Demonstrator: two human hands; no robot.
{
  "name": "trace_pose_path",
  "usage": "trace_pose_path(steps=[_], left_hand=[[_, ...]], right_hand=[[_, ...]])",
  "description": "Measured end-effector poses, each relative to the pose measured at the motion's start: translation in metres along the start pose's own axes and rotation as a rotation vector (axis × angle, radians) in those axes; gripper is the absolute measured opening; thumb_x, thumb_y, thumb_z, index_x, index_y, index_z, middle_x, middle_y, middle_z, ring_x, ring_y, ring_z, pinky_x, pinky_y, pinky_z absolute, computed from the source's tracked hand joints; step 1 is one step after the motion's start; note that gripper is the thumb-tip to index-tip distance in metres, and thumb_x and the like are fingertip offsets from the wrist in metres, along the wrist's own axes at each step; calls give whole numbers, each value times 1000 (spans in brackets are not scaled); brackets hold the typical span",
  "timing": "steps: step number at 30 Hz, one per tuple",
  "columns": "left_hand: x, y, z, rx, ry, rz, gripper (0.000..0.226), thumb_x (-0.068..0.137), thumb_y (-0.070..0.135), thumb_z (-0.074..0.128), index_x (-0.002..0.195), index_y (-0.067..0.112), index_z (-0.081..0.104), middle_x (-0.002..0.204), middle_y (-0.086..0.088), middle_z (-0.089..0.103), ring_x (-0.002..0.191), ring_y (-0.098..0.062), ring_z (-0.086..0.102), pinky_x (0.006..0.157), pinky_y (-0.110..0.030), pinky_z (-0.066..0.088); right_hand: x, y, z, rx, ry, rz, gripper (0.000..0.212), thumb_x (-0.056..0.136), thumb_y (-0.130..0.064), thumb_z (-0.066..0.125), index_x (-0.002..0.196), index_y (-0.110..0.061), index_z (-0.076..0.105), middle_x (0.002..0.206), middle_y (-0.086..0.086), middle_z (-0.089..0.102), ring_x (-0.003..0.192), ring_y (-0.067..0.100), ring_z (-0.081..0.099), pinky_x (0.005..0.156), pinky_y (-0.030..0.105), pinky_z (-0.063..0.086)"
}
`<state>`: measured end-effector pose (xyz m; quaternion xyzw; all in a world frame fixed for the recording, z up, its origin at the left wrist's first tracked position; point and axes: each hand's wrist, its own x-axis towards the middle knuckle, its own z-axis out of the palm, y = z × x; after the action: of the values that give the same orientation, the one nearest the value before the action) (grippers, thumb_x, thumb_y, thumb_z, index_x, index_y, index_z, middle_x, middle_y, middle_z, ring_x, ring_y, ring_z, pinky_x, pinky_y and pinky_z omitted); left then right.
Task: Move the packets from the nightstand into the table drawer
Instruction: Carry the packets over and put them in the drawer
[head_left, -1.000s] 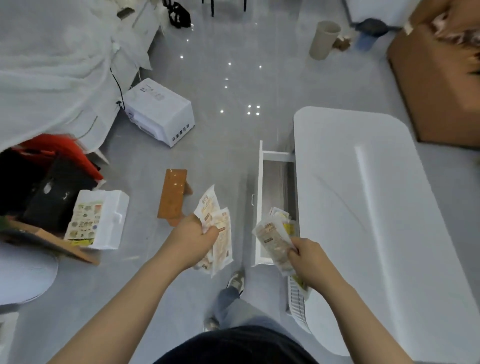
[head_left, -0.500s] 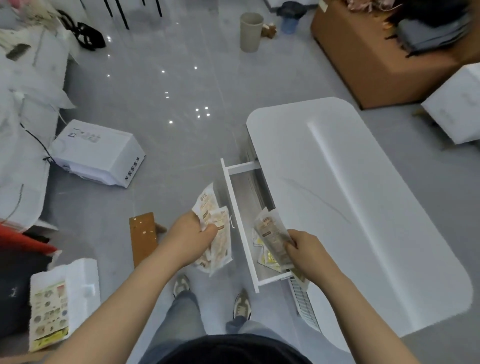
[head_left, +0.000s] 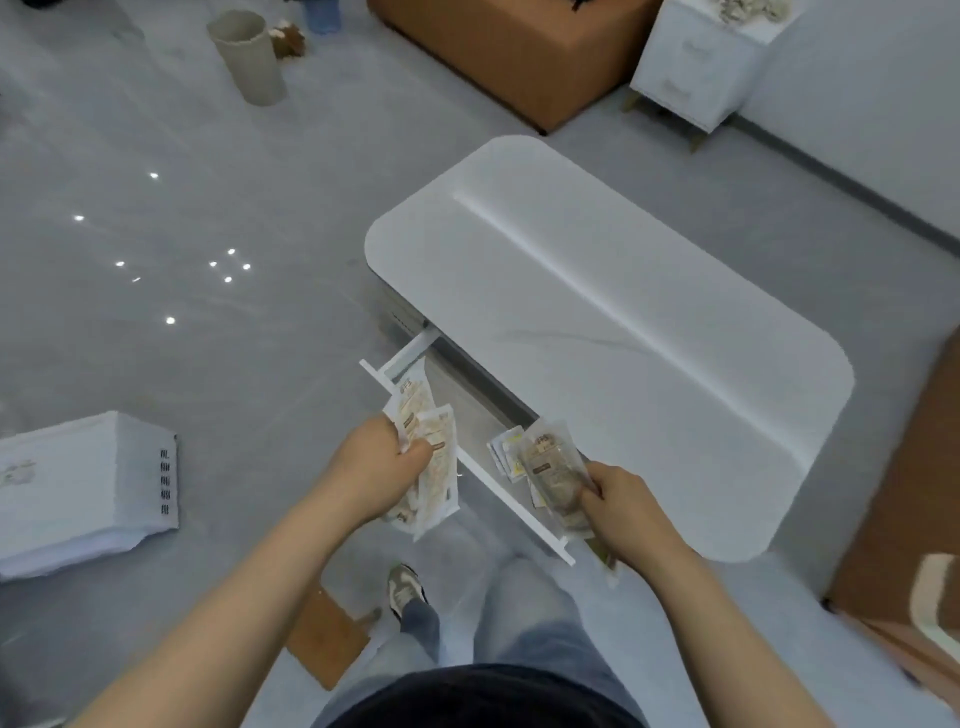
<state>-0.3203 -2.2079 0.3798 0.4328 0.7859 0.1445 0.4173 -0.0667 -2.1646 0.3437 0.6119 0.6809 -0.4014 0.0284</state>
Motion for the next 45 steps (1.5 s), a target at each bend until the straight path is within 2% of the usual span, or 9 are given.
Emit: trace_pose_path(steps=[10,15,19,23,29,33,37,41,45], left_hand=[[68,26,7,111,-173,84,19,90,25,51,96,10,61,84,-2,64,76,-20,61,56,-24,43],[99,47,11,243,-172,58,34,91,24,52,61,11,44,56,0,49,51,-16,46,48,-23,33],[117,60,12,291,-213,89,28,91,25,51,66,15,51,70,-6,61,61,-19,56,51,-25,41],[134,68,14,325,-255,123,28,93,21,52,89,-5,62,75,-8,58,62,-16,55,46,-21,33],[182,60,9,370,-331,151,34,91,20,54,60,21,41,58,5,48,53,-8,47,44,-21,31],[227,41,-7,404,-419,198,11,89,24,59,87,13,60,69,7,57,62,-4,54,47,-18,34],[278,20,-18,388,-458,197,16,88,24,62,97,11,64,79,2,65,71,-11,61,53,-23,44],[320,-1,-15,354,-467,172,10,88,20,62,93,12,65,76,5,65,67,-8,61,51,-21,42],[349,-24,0,333,-458,132,9,88,18,61,94,12,63,76,6,61,65,-5,57,48,-18,37]], right_hand=[[14,11,-4,150,75,185,25,88,-4,41,87,-18,61,84,5,65,77,23,59,64,31,44],[38,21,-17,149,95,223,36,89,-4,41,63,-28,40,66,-5,51,67,19,49,54,28,34],[48,26,-19,134,87,264,30,89,-6,41,67,-26,44,67,-6,50,71,22,51,53,24,34],[55,26,-13,199,101,305,31,90,-6,41,67,-27,43,72,-2,53,71,21,51,57,29,37],[75,9,11,213,110,436,17,92,-11,39,84,-15,54,85,10,61,81,28,58,68,33,45],[95,-19,32,263,126,497,33,91,-7,39,67,-29,41,77,4,55,73,25,52,55,24,37],[128,-43,56,314,148,540,24,92,-9,39,96,-16,61,83,5,58,73,23,51,54,28,37],[167,-52,79,303,132,549,21,92,-9,39,95,-14,60,87,7,61,76,24,54,62,31,41],[208,-43,97,254,105,560,28,96,-12,37,111,-13,60,101,10,64,88,27,58,68,30,43]])
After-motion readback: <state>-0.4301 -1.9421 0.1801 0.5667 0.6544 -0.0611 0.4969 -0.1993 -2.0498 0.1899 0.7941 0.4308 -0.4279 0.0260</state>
